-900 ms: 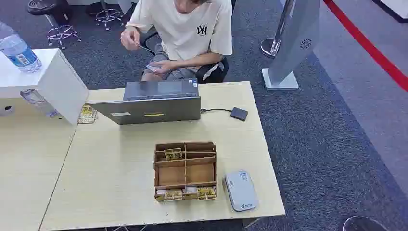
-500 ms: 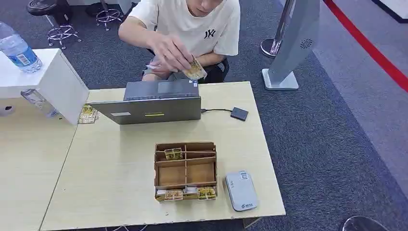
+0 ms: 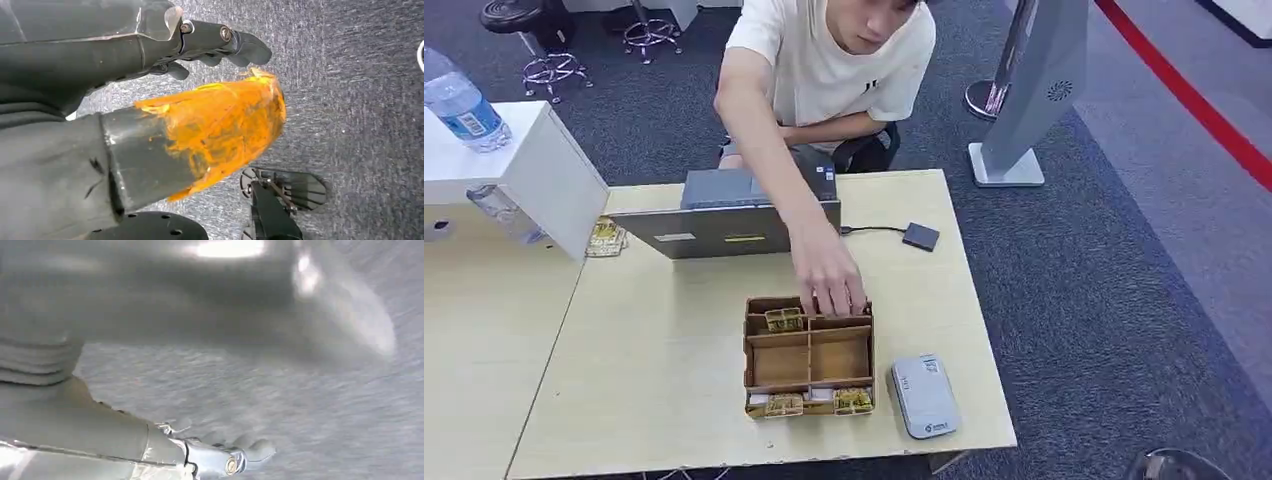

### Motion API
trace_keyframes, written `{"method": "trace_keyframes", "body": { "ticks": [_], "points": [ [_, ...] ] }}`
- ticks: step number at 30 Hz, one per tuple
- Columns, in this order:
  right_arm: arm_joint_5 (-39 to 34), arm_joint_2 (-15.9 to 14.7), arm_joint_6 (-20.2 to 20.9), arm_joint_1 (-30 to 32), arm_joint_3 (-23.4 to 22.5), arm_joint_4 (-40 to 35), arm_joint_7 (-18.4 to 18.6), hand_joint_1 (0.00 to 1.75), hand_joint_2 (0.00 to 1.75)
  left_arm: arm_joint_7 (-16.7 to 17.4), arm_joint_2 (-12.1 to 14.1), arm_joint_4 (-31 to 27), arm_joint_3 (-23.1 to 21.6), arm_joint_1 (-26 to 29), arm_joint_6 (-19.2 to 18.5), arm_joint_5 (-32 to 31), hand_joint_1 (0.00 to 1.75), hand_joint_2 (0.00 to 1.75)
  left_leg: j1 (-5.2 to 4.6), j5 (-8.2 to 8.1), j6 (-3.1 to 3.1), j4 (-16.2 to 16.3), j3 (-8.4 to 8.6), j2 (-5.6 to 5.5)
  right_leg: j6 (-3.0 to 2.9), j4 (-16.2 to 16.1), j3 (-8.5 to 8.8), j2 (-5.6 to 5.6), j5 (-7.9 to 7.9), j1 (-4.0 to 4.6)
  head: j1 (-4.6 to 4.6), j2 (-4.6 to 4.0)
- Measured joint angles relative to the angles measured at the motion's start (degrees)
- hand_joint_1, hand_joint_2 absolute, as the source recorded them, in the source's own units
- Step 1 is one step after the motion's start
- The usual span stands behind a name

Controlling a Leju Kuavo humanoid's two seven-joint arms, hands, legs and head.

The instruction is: Pass the card to the sensor for recognition and then transmit it.

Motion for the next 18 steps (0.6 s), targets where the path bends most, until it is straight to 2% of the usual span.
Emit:
{"method": "trace_keyframes", "body": {
  "ticks": [3, 9, 18],
  "points": [
    [2.1, 1.8, -1.4, -0.7, -0.1, -5.1, -1.3, 0.0, 1.75, 0.0, 0.0, 0.2, 0.4, 0.0, 0.1, -0.3, 0.0, 0.0, 0.02, 0.01, -0.01, 0.0, 0.0, 0.0, 0.0, 0.0, 0.0, 0.0, 0.0, 0.01, -0.02, 0.0],
    [4.8, 7.0, -5.4, -0.1, 0.9, -18.8, -1.2, 0.0, 1.75, 0.4, -0.2, 0.3, 0.9, 0.0, 0.5, -0.9, 0.0, 0.0, 0.03, 0.01, -0.01, 0.0, -0.01, 0.0, 0.0, 0.0, -0.01, 0.0, -0.01, 0.02, -0.02, 0.0],
    [9.8, 13.6, -11.5, 3.5, 7.2, -39.6, -1.9, 0.0, 1.75, 0.4, -0.3, 0.3, 1.7, 0.1, 0.5, -1.9, 0.0, 0.0, 0.02, 0.01, -0.01, 0.0, -0.01, 0.01, 0.0, 0.0, -0.02, 0.02, -0.01, 0.01, 0.0, 0.0]
  ]
}}
